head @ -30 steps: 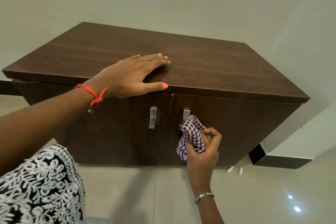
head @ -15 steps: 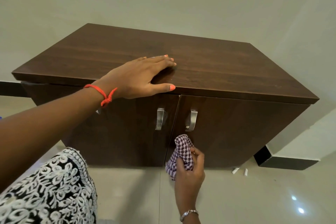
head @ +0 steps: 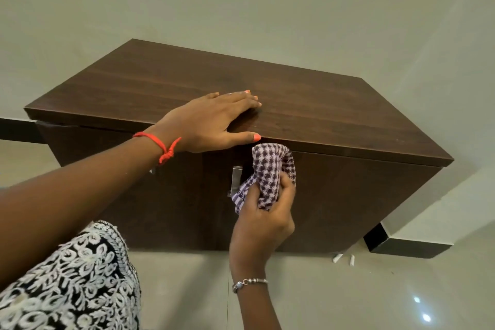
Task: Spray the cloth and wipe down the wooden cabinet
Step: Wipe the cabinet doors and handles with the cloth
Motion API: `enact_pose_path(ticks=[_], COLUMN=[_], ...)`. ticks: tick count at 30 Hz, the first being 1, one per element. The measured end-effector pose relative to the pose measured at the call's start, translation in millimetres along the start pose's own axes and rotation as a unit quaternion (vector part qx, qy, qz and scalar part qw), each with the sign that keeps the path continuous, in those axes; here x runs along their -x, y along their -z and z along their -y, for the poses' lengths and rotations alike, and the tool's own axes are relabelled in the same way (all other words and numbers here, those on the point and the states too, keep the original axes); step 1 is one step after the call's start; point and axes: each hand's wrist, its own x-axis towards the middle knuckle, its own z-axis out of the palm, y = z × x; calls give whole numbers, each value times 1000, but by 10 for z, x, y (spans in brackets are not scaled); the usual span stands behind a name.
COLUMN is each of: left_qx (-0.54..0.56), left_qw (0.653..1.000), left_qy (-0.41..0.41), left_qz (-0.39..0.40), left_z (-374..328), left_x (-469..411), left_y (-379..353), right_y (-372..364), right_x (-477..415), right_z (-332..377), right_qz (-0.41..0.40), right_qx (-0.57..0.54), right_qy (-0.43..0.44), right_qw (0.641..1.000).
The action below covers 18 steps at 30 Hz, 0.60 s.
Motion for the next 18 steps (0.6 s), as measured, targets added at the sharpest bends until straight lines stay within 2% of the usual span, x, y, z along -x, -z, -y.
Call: enact_pose_path(ticks=[4,8,11,15,18], left_qx=[0,1,1,1,9], left_qw=[1000,1000,1000,1000,1000], left_qy=[1,-1,-2,3,2], left_qz=[4,0,-3,-3,0], left_z=[-10,-5,-11,-3,-10], left_x=[3,-2,0,-9,-15], left_y=[6,8,1,5,11], right_y=[-39,-36,-9,86,159], right_x=[183,333,477,556,534], right_z=[-217,-364,-513,-696,-725], right_qz=[33,30,29,11,26], right_qx=[13,-3,-3,-17,-5], right_qy=[15,-25,-97,-263,-272], right_qw=[999,999,995,965,962])
